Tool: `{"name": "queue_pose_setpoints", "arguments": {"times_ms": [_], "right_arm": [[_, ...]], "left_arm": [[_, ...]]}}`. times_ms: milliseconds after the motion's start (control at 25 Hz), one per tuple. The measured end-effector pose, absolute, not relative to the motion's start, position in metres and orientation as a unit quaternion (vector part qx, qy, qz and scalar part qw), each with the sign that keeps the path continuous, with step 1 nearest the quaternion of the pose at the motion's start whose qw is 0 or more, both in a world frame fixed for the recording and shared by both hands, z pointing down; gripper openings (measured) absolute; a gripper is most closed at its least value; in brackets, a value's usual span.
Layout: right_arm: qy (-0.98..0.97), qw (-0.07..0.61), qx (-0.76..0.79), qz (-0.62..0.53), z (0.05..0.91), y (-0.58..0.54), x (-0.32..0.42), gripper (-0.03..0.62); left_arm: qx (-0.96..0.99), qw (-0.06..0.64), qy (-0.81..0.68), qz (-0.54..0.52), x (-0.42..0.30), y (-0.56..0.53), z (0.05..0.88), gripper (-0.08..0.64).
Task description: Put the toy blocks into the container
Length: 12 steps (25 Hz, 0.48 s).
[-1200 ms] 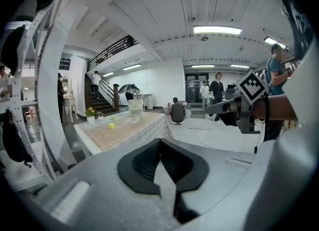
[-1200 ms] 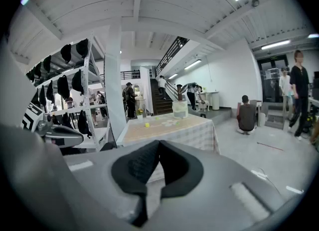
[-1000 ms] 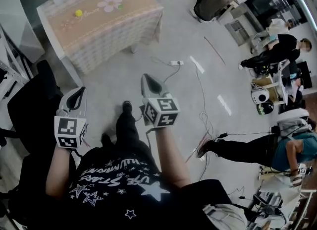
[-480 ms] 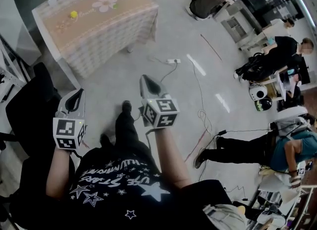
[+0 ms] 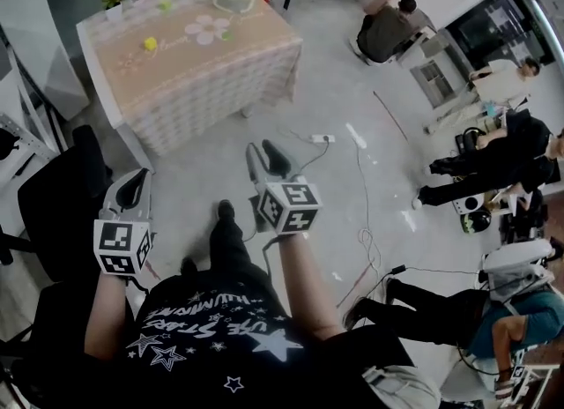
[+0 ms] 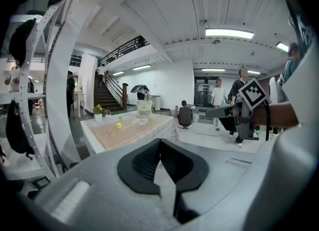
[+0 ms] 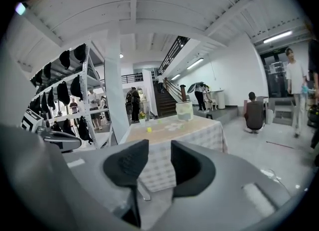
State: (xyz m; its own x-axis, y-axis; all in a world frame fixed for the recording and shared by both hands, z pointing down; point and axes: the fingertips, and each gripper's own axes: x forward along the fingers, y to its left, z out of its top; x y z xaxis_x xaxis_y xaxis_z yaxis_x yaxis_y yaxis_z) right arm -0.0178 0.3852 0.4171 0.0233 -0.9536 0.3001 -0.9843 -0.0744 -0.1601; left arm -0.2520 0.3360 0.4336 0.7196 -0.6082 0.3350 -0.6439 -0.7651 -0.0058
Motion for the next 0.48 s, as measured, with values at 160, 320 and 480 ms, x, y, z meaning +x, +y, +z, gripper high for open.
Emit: {"name": "queue_pose_setpoints", "arguments": {"times_ms": [160,320,480], "right_arm": [[-0.694,0.055,0.694,0.184,0.429,0.344,0.000,0.233],[-0.708,0.059,0.674,0.203,0.436,0.294,0.028,0.245],[-0.722,0.060,0.656,0.209,0.437,0.245,0.055,0.245]], "left_arm": [[0.915,0.062,-0.363,0.166,-0.241,0.307,0.437,0.009],[0.903,0.079,-0.387,0.171,-0.221,0.270,0.440,0.009],[0.894,0.080,-0.405,0.176,-0.196,0.234,0.436,0.009]]}}
